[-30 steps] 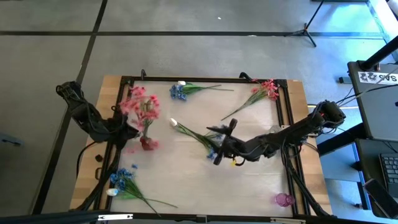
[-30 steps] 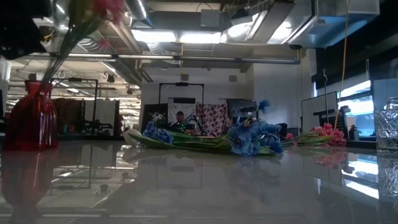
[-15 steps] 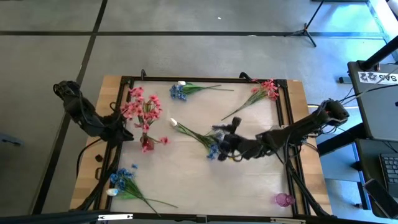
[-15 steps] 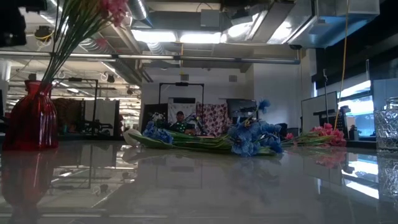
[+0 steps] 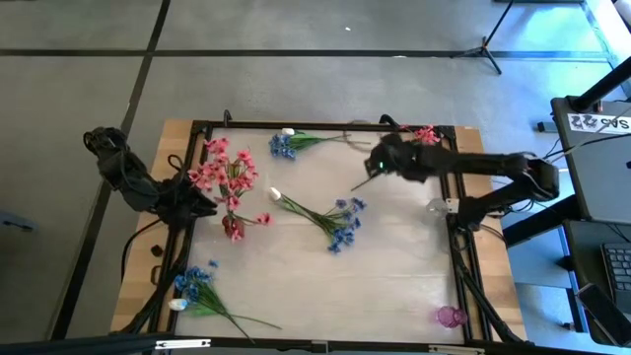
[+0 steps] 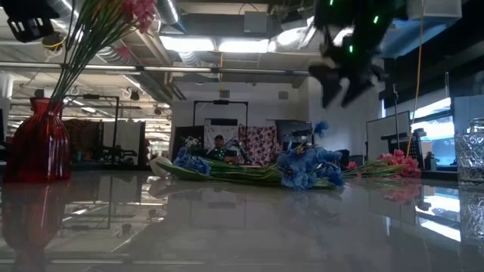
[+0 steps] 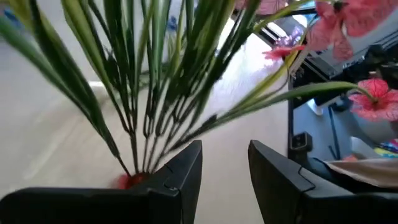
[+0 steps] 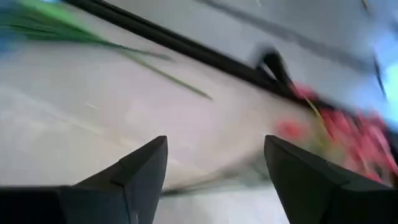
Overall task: Sort flowers into vase by color
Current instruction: Put the pink flowers into the red vase
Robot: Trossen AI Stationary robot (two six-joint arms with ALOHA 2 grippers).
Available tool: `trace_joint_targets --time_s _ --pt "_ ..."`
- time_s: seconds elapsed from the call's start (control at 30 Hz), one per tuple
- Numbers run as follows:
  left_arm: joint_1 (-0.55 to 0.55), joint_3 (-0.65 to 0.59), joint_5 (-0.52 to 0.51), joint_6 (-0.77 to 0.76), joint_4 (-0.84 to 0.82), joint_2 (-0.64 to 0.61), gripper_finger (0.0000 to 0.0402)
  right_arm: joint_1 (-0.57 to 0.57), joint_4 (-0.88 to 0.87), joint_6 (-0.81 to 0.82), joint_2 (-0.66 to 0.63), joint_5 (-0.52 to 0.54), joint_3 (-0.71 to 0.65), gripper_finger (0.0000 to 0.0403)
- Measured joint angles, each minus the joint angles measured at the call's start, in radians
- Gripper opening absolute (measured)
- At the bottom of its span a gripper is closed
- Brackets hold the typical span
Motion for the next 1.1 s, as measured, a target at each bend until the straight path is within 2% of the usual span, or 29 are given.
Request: trace_joint_targets --time_s 0.2,0.47,0.7,0.8,0.93,1.1 --pt "0.0 -0.029 -0.032 0.031 -0.003 0.007 0.0126 -0.263 -0.031 0.168 0.065 -0.225 -0.015 0.0244" --pt "0.0 -0.035 -0.036 0.028 -0.082 0.006 0.0126 -0.533 -0.031 0.302 0.155 -0.325 -0.016 0.0245" --pt "0.0 -0.035 -0.077 0.027 -0.085 0.006 0.0126 -0.616 0.022 0.416 0.29 -0.39 -0.017 0.0245" --pt "0.0 -0.035 -0.013 0.026 -0.093 0.005 0.0126 -0.626 0.096 0.436 0.34 -0.421 -0.017 0.0237" --pt "0.0 -0.035 0.156 -0.007 -0.113 0.0 0.0126 -0.624 0.157 0.458 0.394 -0.421 -0.017 0.0193" --pt "0.0 -0.035 0.166 -0.02 -0.136 -0.001 0.0126 -0.623 0.186 0.444 0.417 -0.379 -0.015 0.0082"
